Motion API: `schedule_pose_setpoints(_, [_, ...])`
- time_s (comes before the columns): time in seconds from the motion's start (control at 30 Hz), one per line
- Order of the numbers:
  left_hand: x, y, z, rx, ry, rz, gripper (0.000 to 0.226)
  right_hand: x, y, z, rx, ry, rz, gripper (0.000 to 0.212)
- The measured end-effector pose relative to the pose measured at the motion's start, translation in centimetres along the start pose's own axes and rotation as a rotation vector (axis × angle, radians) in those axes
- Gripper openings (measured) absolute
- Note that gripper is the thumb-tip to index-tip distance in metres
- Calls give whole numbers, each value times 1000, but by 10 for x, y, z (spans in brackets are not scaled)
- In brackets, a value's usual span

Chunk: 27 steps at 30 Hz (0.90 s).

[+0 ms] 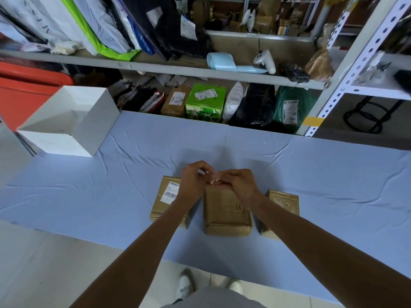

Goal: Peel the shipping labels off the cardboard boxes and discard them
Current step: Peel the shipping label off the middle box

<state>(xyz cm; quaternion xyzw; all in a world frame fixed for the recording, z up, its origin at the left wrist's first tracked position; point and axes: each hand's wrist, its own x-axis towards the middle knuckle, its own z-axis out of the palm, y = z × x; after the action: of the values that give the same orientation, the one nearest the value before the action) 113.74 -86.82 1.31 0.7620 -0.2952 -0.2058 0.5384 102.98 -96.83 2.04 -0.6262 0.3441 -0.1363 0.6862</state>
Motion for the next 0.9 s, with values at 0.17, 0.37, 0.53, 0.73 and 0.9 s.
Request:
schedule_pose_setpoints(0.17, [0,2,-1,53,32,6,10,4,-1,-6,57,-69,78,12])
schedule_pose_setpoints(0.37, [-2,1,-1,59,-2,-20,9,3,0,-6,-90,4,-69,11])
schedule_pose_setpoints(0.53, [4,8,-4,-116,-86,-77,25,4,-4,3,-42,94,-45,2])
schedule_pose_setpoints(0.73, [2,9,-7,-115,-107,-63,37,9,-13,10,-64,171,-7,6])
schedule_pose_setpoints(0.9, [-6,0,-7,-106,-77,-36,27,8,-12,7,-219,240,-102,24])
